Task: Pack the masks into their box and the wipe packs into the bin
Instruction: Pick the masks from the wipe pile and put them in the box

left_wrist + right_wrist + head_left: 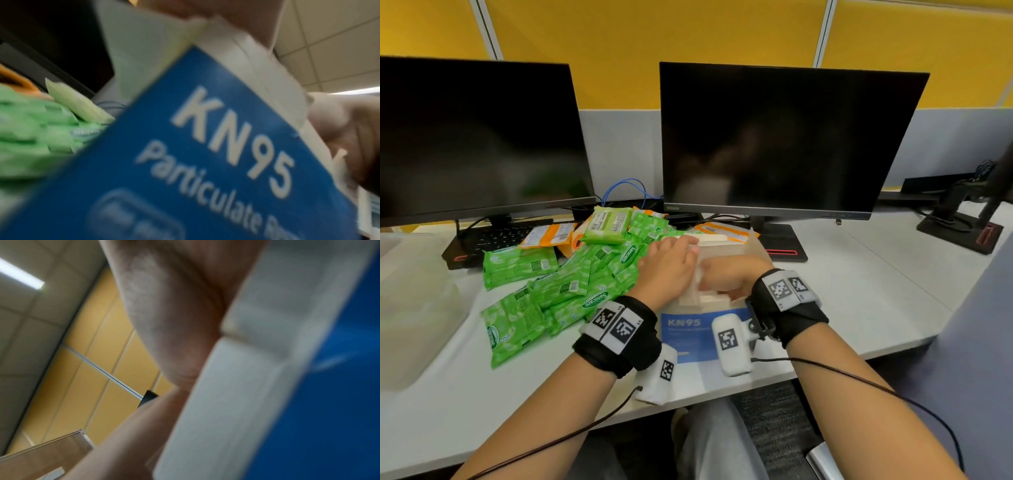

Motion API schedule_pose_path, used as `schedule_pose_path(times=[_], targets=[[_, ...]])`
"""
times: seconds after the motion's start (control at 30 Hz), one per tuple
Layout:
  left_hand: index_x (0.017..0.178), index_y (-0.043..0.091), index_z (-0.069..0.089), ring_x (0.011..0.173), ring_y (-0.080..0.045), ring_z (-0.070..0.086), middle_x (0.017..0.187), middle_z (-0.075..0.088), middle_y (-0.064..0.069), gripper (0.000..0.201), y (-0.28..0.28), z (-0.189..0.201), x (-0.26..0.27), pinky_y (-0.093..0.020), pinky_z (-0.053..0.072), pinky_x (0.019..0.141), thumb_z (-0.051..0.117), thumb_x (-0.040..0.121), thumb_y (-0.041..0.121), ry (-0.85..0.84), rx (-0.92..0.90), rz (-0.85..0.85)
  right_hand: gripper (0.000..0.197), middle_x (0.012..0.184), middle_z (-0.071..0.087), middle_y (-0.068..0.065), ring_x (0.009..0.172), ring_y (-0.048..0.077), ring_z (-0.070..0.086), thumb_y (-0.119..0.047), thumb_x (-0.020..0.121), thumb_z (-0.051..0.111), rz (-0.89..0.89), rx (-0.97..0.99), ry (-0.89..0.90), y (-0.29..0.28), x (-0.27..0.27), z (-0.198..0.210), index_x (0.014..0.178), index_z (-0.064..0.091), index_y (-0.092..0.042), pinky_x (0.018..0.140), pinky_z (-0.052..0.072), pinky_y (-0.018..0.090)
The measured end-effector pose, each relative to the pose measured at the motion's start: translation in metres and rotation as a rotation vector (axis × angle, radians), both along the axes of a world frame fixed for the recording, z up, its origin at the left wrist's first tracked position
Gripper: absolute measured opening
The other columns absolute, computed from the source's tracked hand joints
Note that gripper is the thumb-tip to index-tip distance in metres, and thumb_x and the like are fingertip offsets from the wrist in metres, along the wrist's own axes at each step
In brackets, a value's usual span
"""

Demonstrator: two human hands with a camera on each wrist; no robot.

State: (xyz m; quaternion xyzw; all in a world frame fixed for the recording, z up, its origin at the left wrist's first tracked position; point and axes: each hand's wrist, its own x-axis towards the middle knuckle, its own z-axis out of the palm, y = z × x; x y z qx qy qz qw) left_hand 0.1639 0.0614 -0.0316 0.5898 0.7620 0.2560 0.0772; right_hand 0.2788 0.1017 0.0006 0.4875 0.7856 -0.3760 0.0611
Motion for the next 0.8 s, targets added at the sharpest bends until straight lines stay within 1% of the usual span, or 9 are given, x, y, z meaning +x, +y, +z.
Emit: schedule_pose_path(times=[0.07,0.13,0.23,0.33,0.47,0.57,0.63,0.73,0.8], targets=[[0.131,0.037,0.046,0.129,-0.026,0.031,0.138,0.042,-0.003,0.036,-0.006,0.006,-0.011,-0.044,0.026,0.102,0.033,0.098,0.044,0.104,-0.069,0.046,0.035,0.099,0.058,0.013,0.079,0.017,0.051,-0.012,0.1,0.042,-0.018,-0.139,0.178,-0.008,-0.012,-0.003,0.133,0.044,0.0,0.059,0.048,0.021],[0.131,0.04,0.045,0.13,-0.025,0.029,0.138,0.04,-0.003,0.037,-0.011,0.008,-0.022,-0.046,0.024,0.103,0.036,0.096,0.046,0.151,-0.108,0.058,0.032,0.112,0.06,0.016,0.088,0.02,0.054,-0.01,0.101,0.039,-0.033,-0.193,0.287,-0.014,-0.023,-0.006,0.13,0.047,0.001,0.067,0.047,0.023],[0.136,0.041,0.044,0.134,-0.022,0.032,0.144,0.042,0.001,0.04,-0.017,0.005,-0.035,-0.047,0.023,0.11,0.028,0.099,0.042,0.104,-0.098,0.054,0.027,0.091,0.054,0.011,0.074,0.017,0.052,-0.009,0.101,0.038,-0.067,-0.341,0.429,-0.016,-0.04,-0.008,0.121,0.052,-0.001,0.067,0.043,0.027],[0.132,0.036,0.053,0.132,-0.019,0.04,0.141,0.049,0.004,0.04,-0.019,0.005,-0.045,-0.047,0.028,0.111,0.027,0.101,0.036,-0.027,-0.033,0.014,0.043,0.111,0.056,0.022,0.081,0.027,0.059,-0.024,0.098,0.043,-0.065,-0.438,0.392,-0.007,-0.041,0.003,0.135,0.042,-0.003,0.071,0.051,0.039],[0.114,0.031,0.066,0.12,-0.014,0.051,0.126,0.061,0.007,0.027,-0.025,0.004,-0.045,-0.041,0.038,0.104,0.047,0.096,0.023,-0.118,0.102,-0.036,0.04,0.113,0.063,0.016,0.092,0.029,0.068,-0.033,0.096,0.051,0.131,-0.082,0.06,-0.007,-0.032,0.023,0.131,0.047,-0.013,0.085,0.057,0.04],[0.113,0.023,0.066,0.124,-0.017,0.048,0.133,0.056,0.004,0.026,-0.028,0.003,-0.043,-0.039,0.035,0.106,0.045,0.098,0.02,0.017,0.093,-0.029,0.029,0.092,0.059,0.005,0.081,0.02,0.061,-0.021,0.095,0.053,0.322,0.058,0.059,-0.022,-0.038,0.019,0.12,0.055,-0.007,0.072,0.056,0.031],[0.116,0.024,0.064,0.133,-0.017,0.04,0.143,0.048,0.005,0.029,-0.027,0.003,-0.044,-0.044,0.028,0.111,0.041,0.099,0.025,0.114,0.034,-0.057,0.027,0.082,0.053,-0.001,0.072,0.013,0.053,-0.012,0.094,0.051,0.39,0.14,0.117,-0.026,-0.041,0.014,0.118,0.057,-0.003,0.061,0.047,0.024],[0.125,0.035,0.057,0.143,-0.018,0.023,0.154,0.03,0.006,0.035,-0.026,0.003,-0.044,-0.052,0.014,0.116,0.033,0.1,0.039,0.19,-0.115,-0.056,0.028,0.082,0.056,-0.003,0.071,0.011,0.054,-0.017,0.095,0.049,0.44,0.207,0.057,-0.02,-0.034,0.016,0.12,0.058,-0.007,0.064,0.045,0.022],[0.127,0.042,0.052,0.143,-0.023,0.021,0.154,0.029,0.001,0.038,-0.025,0.002,-0.045,-0.053,0.017,0.114,0.034,0.095,0.053,0.206,-0.184,-0.013,0.028,0.087,0.066,-0.004,0.076,0.009,0.063,-0.022,0.094,0.055,0.41,0.228,0.059,-0.008,-0.023,0.024,0.12,0.061,-0.015,0.07,0.05,0.022]])
